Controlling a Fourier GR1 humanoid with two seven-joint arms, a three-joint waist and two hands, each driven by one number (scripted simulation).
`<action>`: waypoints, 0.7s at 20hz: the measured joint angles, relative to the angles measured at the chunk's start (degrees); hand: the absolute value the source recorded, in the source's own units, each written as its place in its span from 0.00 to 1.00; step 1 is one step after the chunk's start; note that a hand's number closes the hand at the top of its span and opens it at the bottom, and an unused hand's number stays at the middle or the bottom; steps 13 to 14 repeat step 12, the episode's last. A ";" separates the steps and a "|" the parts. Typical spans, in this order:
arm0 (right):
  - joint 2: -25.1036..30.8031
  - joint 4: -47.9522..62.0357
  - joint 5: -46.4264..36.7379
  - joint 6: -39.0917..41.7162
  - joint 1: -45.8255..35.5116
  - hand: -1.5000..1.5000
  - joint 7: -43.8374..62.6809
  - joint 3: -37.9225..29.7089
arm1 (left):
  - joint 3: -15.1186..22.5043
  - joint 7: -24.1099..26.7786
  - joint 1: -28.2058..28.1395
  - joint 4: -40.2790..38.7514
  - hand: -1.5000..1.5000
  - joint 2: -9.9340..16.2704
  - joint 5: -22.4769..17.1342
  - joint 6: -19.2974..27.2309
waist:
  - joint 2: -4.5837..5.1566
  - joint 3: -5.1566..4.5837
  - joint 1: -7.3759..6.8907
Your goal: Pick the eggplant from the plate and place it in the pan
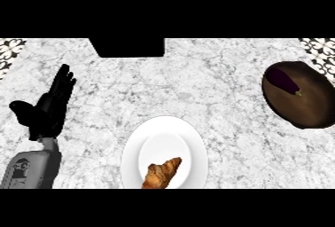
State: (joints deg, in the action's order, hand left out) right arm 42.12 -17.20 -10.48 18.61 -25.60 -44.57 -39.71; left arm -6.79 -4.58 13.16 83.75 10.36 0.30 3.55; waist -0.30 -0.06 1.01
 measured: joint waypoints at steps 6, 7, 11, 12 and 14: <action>0.43 -9.15 4.36 4.72 10.33 0.00 1.54 -0.62 | -1.00 -0.05 -0.01 -0.19 0.50 0.82 -0.24 -0.25 | -0.24 -0.17 0.87; 0.61 -11.06 5.24 5.64 12.17 0.00 2.26 -0.79 | -1.07 -0.12 0.02 -0.20 0.50 0.86 -0.15 -0.15 | -0.23 -0.15 0.87; -0.94 -21.37 8.90 7.91 19.05 0.00 6.58 -1.15 | -0.76 0.32 -1.33 0.84 0.50 0.36 -0.15 -0.22 | -0.21 -0.17 0.70; -1.95 -24.64 9.78 7.96 21.05 0.00 7.66 -1.26 | -0.47 0.56 -1.47 0.82 0.50 0.05 0.06 -0.13 | -0.17 -0.17 0.60; -1.95 -24.64 9.78 7.96 21.05 0.00 7.66 -1.26 | -0.47 0.56 -1.47 0.82 0.50 0.05 0.06 -0.13 | -0.17 -0.17 0.60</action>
